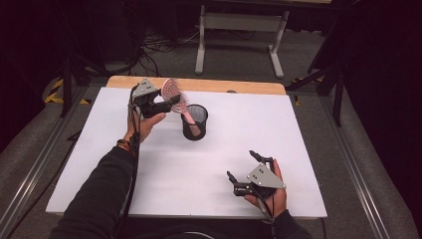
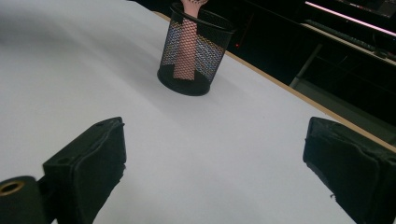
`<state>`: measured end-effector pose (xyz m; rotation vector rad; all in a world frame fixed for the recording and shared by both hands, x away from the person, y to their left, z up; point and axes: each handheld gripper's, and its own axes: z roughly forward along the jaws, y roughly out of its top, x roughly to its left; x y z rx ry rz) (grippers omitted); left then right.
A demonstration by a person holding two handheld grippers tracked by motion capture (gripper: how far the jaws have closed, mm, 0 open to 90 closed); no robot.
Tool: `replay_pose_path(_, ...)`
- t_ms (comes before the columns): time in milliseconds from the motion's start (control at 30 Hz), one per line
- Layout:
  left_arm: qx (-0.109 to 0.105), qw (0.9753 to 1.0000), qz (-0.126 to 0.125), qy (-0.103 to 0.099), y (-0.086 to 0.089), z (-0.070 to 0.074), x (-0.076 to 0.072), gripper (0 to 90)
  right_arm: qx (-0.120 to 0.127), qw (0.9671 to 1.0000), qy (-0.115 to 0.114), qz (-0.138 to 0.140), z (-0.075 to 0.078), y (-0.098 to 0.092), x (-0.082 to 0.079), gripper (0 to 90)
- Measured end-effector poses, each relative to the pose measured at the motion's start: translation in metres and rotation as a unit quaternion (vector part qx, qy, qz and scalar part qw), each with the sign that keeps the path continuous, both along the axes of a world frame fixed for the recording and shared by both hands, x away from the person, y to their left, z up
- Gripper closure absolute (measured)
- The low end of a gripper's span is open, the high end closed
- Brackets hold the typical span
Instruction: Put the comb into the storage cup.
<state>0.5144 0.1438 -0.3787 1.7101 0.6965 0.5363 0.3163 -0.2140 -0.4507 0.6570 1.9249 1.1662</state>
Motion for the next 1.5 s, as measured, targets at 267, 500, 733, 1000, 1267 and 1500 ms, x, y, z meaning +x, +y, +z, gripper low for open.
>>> replay_pose_path(267, 0.006, 0.9999, 0.012, -0.001, -0.004, 0.002, -0.002, 33.3, -0.002, 1.0, 0.002, 0.001, 0.0, 0.0, 0.0, 6.6)
replay_pose_path(500, 0.02, 0.9993, 0.026, -0.015, -0.012, 0.007, -0.005, 17.5, -0.002, 1.0, 0.005, 0.002, -0.001, 0.0, 0.0, 6.6)
replay_pose_path(733, 0.018, 0.9989, 0.034, -0.025, -0.017, 0.009, -0.006, 9.3, -0.005, 1.0, 0.004, 0.003, -0.001, 0.002, 0.0, 6.5)
replay_pose_path(1000, 0.016, 0.9984, 0.037, -0.04, -0.015, 0.013, -0.01, 5.4, -0.005, 1.0, 0.003, 0.002, -0.001, 0.001, 0.0, 6.4)
replay_pose_path(1267, 0.001, 0.9989, 0.011, -0.045, -0.011, 0.015, -0.012, 2.4, -0.004, 1.0, 0.002, 0.002, -0.001, 0.001, 0.0, 6.3)
replay_pose_path(1500, 0.004, 0.9988, 0.008, -0.048, -0.01, 0.017, -0.014, 2.3, -0.003, 1.0, 0.001, 0.002, 0.0, 0.001, -0.001, 6.3)
